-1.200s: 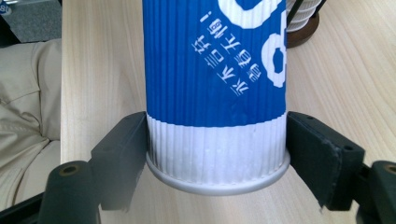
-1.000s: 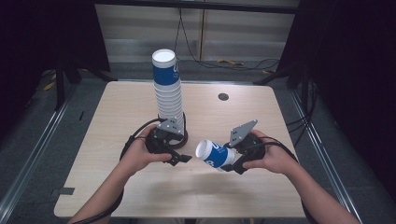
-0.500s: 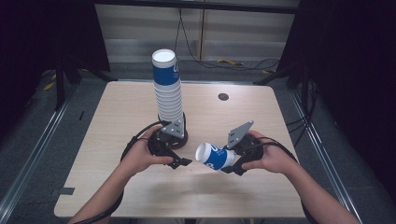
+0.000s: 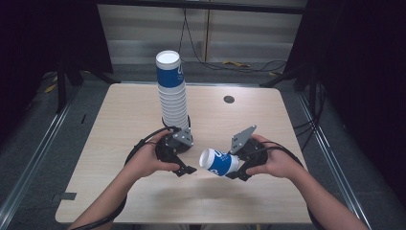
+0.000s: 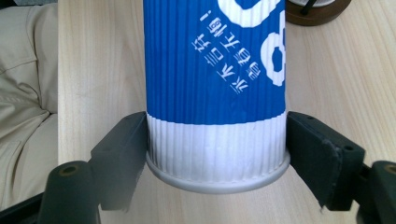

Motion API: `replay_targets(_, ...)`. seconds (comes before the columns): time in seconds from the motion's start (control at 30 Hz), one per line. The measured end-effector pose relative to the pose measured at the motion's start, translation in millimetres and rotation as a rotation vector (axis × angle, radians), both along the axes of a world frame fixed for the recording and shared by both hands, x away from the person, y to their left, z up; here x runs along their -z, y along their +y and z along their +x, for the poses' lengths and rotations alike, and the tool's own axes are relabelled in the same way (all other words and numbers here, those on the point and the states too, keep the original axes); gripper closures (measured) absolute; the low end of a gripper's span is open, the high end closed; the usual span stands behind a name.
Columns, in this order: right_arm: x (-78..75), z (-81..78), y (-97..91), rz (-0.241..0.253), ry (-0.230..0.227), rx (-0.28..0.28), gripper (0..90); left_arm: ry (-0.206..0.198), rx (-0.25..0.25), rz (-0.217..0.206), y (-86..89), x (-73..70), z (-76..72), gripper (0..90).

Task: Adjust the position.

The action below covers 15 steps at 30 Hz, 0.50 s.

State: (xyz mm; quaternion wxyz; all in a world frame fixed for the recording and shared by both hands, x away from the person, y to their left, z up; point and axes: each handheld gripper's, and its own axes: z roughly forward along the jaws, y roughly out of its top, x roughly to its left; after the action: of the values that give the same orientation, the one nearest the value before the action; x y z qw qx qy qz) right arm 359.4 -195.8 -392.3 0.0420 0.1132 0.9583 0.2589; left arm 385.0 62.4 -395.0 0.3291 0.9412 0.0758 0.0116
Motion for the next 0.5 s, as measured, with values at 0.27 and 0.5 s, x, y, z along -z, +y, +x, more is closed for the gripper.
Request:
replay_targets(0.27,-0.5,0.6,1.6,-0.004,-0.003,-0.005,22.5,-0.002,0.016,0.017,-3.9,-0.9,-0.4,17.0)
replay_targets(0.5,-0.1,0.4,1.7,-0.009,0.001,-0.011,22.5,-0.004,0.022,0.037,-9.1,-0.2,-1.9,17.0)
